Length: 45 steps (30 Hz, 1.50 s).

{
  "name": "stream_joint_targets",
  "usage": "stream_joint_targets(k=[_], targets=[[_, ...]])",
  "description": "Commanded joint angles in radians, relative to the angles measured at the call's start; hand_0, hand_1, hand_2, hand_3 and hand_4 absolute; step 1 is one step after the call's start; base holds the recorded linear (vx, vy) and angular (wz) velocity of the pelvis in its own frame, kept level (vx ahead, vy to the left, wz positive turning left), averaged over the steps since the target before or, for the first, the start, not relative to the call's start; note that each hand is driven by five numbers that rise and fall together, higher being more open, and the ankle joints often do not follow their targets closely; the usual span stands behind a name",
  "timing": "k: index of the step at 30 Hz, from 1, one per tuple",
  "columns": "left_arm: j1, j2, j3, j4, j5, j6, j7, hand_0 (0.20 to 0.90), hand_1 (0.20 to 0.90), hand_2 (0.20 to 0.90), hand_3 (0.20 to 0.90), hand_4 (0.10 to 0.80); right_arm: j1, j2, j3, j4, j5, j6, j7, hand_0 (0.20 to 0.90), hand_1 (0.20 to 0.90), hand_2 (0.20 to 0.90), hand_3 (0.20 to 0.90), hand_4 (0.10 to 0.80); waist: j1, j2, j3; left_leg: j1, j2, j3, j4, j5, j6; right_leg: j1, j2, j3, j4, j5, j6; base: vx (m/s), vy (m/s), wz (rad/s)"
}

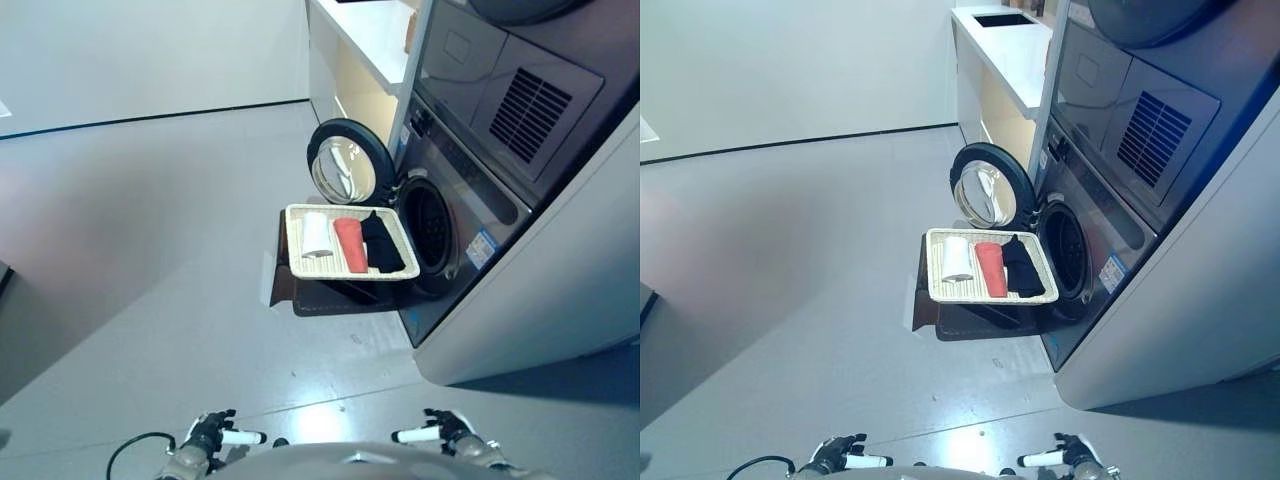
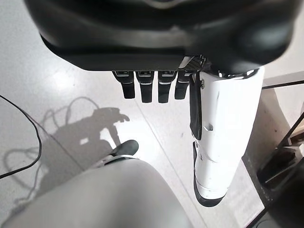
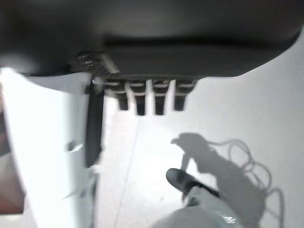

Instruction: Pick up the clothes and place them into the washing machine

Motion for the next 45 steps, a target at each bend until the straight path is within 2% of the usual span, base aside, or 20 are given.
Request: stream_joint_targets(k=[1, 3, 4, 5, 7, 9, 12, 14, 17, 18, 19, 21, 22, 24, 25, 27, 29, 33, 38, 45], targets=[[-0.090, 0.026, 0.002, 0.024, 0.018, -0.010, 0.000, 0.900, 0.900, 0.900, 0.900, 0.800, -0.062, -0.006, -0.024, -0.004, 0.033, 0.000, -0.003, 0.900, 0.900, 0.900, 0.900, 0.800, -0.020, 0.003, 0.061, 0.067, -0.051, -0.042, 0.027, -0.067, -0.012, -0.098, -0.009, 0.006, 0.184, 0.090, 0.024, 0.182, 0.034, 0.00], [-0.088, 0.034, 0.006, 0.031, 0.022, -0.009, 0.006, 0.900, 0.900, 0.900, 0.900, 0.800, -0.052, -0.002, -0.038, -0.001, 0.056, 0.001, -0.006, 0.900, 0.900, 0.900, 0.900, 0.800, -0.031, 0.006, 0.066, 0.094, -0.055, -0.043, 0.012, -0.082, -0.020, -0.137, -0.023, -0.017, 0.112, 0.085, 0.016, 0.267, -0.017, 0.04], [-0.097, 0.039, 0.013, 0.032, 0.027, -0.013, 0.011, 0.900, 0.900, 0.900, 0.900, 0.800, -0.051, -0.005, -0.048, -0.004, 0.073, 0.004, -0.006, 0.900, 0.900, 0.900, 0.900, 0.800, -0.044, 0.000, 0.071, 0.124, -0.064, -0.056, 0.003, -0.105, -0.035, -0.167, -0.062, -0.024, -0.027, 0.130, 0.031, 0.210, -0.073, -0.01], [-0.097, 0.039, 0.013, 0.032, 0.027, -0.013, 0.011, 0.900, 0.900, 0.900, 0.900, 0.800, -0.051, -0.006, -0.048, -0.004, 0.073, 0.004, -0.006, 0.900, 0.900, 0.900, 0.900, 0.800, -0.045, 0.003, 0.074, 0.128, -0.061, -0.057, 0.003, -0.107, -0.035, -0.161, -0.060, -0.026, -0.031, 0.131, 0.031, 0.333, -0.123, 0.04], [-0.112, 0.044, 0.021, 0.033, 0.036, -0.021, 0.020, 0.900, 0.900, 0.900, 0.900, 0.800, -0.050, 0.001, -0.059, -0.006, 0.077, 0.008, -0.009, 0.900, 0.900, 0.900, 0.900, 0.800, -0.074, -0.012, 0.086, 0.198, -0.061, -0.088, -0.001, -0.156, -0.065, -0.228, -0.107, -0.025, -0.278, 0.250, 0.079, 0.427, -0.171, 0.11], [-0.119, 0.047, 0.035, 0.027, 0.027, -0.024, 0.036, 0.900, 0.900, 0.900, 0.900, 0.800, -0.043, 0.011, -0.055, -0.016, 0.070, 0.009, -0.014, 0.900, 0.900, 0.900, 0.900, 0.800, -0.081, -0.007, 0.092, 0.241, -0.044, -0.092, -0.001, -0.183, -0.084, -0.267, -0.120, -0.081, -0.330, 0.279, 0.098, 0.334, -0.153, 0.16], [-0.111, 0.041, 0.041, 0.012, 0.012, -0.027, 0.050, 0.900, 0.900, 0.900, 0.900, 0.800, -0.017, 0.024, -0.045, -0.038, 0.066, 0.006, -0.017, 0.900, 0.900, 0.900, 0.900, 0.800, -0.099, -0.016, 0.080, 0.285, -0.027, -0.107, -0.001, -0.215, -0.100, -0.256, -0.114, -0.117, -0.319, 0.304, 0.091, 0.313, -0.209, 0.09], [-0.110, 0.034, 0.032, 0.012, 0.015, -0.030, 0.051, 0.900, 0.900, 0.900, 0.900, 0.800, -0.006, 0.024, -0.041, -0.039, 0.077, 0.000, -0.020, 0.900, 0.900, 0.900, 0.900, 0.800, -0.111, -0.013, 0.071, 0.292, -0.007, -0.121, -0.001, -0.223, -0.104, -0.245, -0.094, -0.080, -0.326, 0.305, 0.082, 0.269, -0.193, 0.62], [-0.100, 0.016, 0.024, -0.001, 0.005, -0.033, 0.061, 0.900, 0.900, 0.900, 0.900, 0.800, 0.009, 0.018, -0.023, -0.047, 0.080, -0.011, -0.015, 0.900, 0.900, 0.900, 0.900, 0.800, -0.116, 0.020, 0.047, 0.294, 0.050, -0.146, 0.041, -0.137, -0.131, -0.215, -0.039, -0.046, -0.315, 0.308, 0.053, 0.284, -0.241, 0.54], [-0.097, 0.009, 0.018, -0.007, 0.000, -0.034, 0.059, 0.900, 0.900, 0.900, 0.900, 0.800, 0.007, 0.011, -0.012, -0.056, 0.078, -0.016, -0.014, 0.900, 0.900, 0.900, 0.900, 0.800, -0.114, 0.029, 0.040, 0.268, 0.068, -0.150, 0.103, -0.085, -0.147, -0.200, -0.021, -0.044, -0.317, 0.301, 0.038, 0.374, -0.434, 0.26], [-0.101, 0.001, 0.001, -0.039, -0.011, -0.041, 0.050, 0.900, 0.900, 0.900, 0.900, 0.800, 0.000, 0.000, -0.003, -0.076, 0.096, -0.027, -0.007, 0.900, 0.900, 0.900, 0.900, 0.800, -0.101, 0.031, 0.036, 0.214, 0.079, -0.157, 0.238, 0.019, -0.171, -0.153, 0.006, -0.048, -0.316, 0.259, 0.004, 0.359, -0.447, 0.20], [-0.110, 0.005, -0.015, -0.079, -0.025, -0.048, 0.050, 0.900, 0.900, 0.900, 0.900, 0.800, -0.013, -0.006, 0.002, -0.071, 0.111, -0.029, -0.006, 0.900, 0.900, 0.900, 0.900, 0.800, -0.083, 0.013, 0.038, 0.143, 0.090, -0.163, 0.402, 0.119, -0.183, -0.085, 0.021, -0.044, -0.327, 0.215, -0.035, 0.296, -0.385, -0.07], [-0.110, 0.006, -0.015, -0.080, -0.025, -0.047, 0.050, 0.900, 0.900, 0.900, 0.900, 0.800, -0.014, -0.006, 0.002, -0.071, 0.111, -0.029, -0.006, 0.900, 0.900, 0.900, 0.900, 0.800, -0.084, 0.013, 0.040, 0.142, 0.091, -0.164, 0.407, 0.116, -0.184, -0.084, 0.022, -0.045, -0.327, 0.214, -0.036, 0.195, -0.262, -0.28], [-0.118, 0.008, -0.019, -0.090, -0.030, -0.046, 0.061, 0.900, 0.900, 0.900, 0.900, 0.800, -0.041, -0.014, 0.011, -0.075, 0.122, -0.030, -0.009, 0.900, 0.900, 0.900, 0.900, 0.800, -0.050, -0.026, 0.062, 0.047, 0.091, -0.141, 0.629, 0.181, -0.183, -0.002, 0.020, -0.037, -0.332, 0.166, -0.071, 0.264, -0.360, -0.16], [-0.118, 0.008, -0.019, -0.090, -0.030, -0.046, 0.061, 0.900, 0.900, 0.900, 0.900, 0.800, -0.042, -0.014, 0.011, -0.074, 0.122, -0.030, -0.009, 0.900, 0.900, 0.900, 0.900, 0.800, -0.049, -0.024, 0.064, 0.045, 0.093, -0.141, 0.636, 0.178, -0.183, -0.002, 0.022, -0.037, -0.331, 0.165, -0.072, 0.247, -0.313, -0.06], [-0.112, 0.014, -0.006, -0.093, -0.044, -0.046, 0.071, 0.900, 0.900, 0.900, 0.900, 0.800, -0.054, -0.019, 0.018, -0.077, 0.122, -0.029, -0.014, 0.900, 0.900, 0.900, 0.900, 0.800, -0.031, -0.032, 0.070, -0.016, 0.119, -0.074, 0.640, 0.180, -0.182, 0.028, 0.013, -0.035, -0.333, 0.145, -0.078, 0.227, -0.158, -0.19], [-0.095, 0.016, 0.016, -0.071, -0.040, -0.044, 0.094, 0.900, 0.900, 0.900, 0.900, 0.800, -0.068, -0.022, 0.019, -0.078, 0.127, -0.029, -0.021, 0.900, 0.900, 0.900, 0.900, 0.800, 0.010, -0.039, 0.074, -0.138, 0.119, -0.027, 0.533, 0.149, -0.169, 0.078, 0.014, -0.013, -0.341, 0.112, -0.070, 0.278, -0.105, -0.21], [-0.066, 0.013, 0.044, -0.039, -0.042, -0.042, 0.107, 0.900, 0.900, 0.900, 0.900, 0.800, -0.048, -0.024, 0.020, -0.070, 0.109, -0.033, -0.022, 0.900, 0.900, 0.900, 0.900, 0.800, 0.044, -0.028, 0.083, -0.190, 0.110, -0.055, 0.354, 0.149, -0.165, 0.133, 0.028, 0.020, -0.343, 0.079, -0.056, 0.252, 0.003, -0.14], [-0.018, -0.007, 0.061, -0.022, -0.059, -0.045, 0.099, 0.900, 0.900, 0.900, 0.900, 0.800, -0.029, -0.027, 0.016, -0.004, 0.052, -0.022, -0.032, 0.900, 0.900, 0.900, 0.900, 0.800, 0.115, 0.022, 0.089, -0.244, 0.058, -0.171, 0.034, 0.249, -0.191, 0.233, 0.065, 0.079, -0.343, 0.012, -0.048, 0.347, 0.017, -0.49], [-0.010, -0.012, 0.051, -0.019, -0.049, -0.041, 0.095, 0.900, 0.900, 0.900, 0.900, 0.800, -0.040, -0.033, -0.001, 0.017, 0.055, -0.014, -0.030, 0.900, 0.900, 0.900, 0.900, 0.800, 0.126, 0.039, 0.075, -0.263, 0.095, -0.104, -0.001, 0.272, -0.204, 0.320, 0.061, 0.111, -0.341, -0.053, -0.048, 0.233, 0.083, -0.58]])
